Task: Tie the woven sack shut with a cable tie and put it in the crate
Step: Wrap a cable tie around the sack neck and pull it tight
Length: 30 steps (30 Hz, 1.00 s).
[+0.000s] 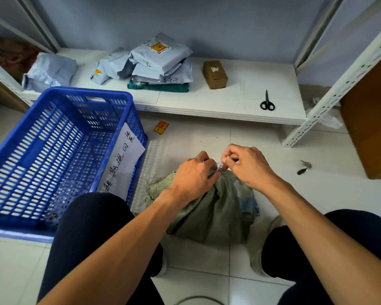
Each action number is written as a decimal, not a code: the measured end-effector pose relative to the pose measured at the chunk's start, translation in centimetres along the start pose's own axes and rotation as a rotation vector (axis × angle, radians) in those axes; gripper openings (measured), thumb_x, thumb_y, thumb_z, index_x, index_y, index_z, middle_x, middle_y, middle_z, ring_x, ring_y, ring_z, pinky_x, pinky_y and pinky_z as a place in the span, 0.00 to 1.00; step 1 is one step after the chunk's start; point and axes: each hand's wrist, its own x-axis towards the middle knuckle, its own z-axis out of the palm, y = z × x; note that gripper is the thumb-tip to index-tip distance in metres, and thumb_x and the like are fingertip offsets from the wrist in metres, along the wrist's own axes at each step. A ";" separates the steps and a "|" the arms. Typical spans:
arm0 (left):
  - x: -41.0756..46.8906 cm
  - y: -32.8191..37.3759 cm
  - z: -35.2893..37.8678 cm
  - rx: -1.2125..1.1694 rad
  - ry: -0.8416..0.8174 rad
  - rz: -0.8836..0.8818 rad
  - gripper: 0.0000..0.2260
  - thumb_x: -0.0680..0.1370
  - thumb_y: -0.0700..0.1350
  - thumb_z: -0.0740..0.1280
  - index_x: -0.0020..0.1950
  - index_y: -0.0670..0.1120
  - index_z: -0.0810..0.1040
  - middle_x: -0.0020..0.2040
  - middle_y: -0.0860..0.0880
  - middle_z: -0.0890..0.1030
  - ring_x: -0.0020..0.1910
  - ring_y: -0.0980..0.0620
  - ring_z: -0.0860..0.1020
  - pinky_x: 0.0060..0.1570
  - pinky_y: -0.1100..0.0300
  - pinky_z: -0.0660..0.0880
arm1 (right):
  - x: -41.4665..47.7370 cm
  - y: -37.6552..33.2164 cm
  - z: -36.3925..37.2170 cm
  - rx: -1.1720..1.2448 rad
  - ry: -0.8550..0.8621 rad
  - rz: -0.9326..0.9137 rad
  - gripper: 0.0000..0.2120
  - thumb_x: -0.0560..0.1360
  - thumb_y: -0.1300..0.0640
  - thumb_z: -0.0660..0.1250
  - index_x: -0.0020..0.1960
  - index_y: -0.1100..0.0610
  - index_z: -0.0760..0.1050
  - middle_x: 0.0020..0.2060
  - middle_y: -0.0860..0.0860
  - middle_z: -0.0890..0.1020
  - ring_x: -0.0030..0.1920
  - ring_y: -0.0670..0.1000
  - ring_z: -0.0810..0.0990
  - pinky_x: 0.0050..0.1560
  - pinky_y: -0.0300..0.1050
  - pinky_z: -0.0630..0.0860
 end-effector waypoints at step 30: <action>-0.4 1.6 0.6 -0.408 -0.038 -0.295 0.13 0.82 0.48 0.65 0.48 0.44 0.87 0.44 0.47 0.78 0.44 0.46 0.77 0.43 0.58 0.68 | -1.6 -0.3 2.8 0.835 0.144 0.403 0.05 0.77 0.64 0.71 0.48 0.61 0.86 0.42 0.55 0.88 0.48 0.54 0.87 0.49 0.37 0.82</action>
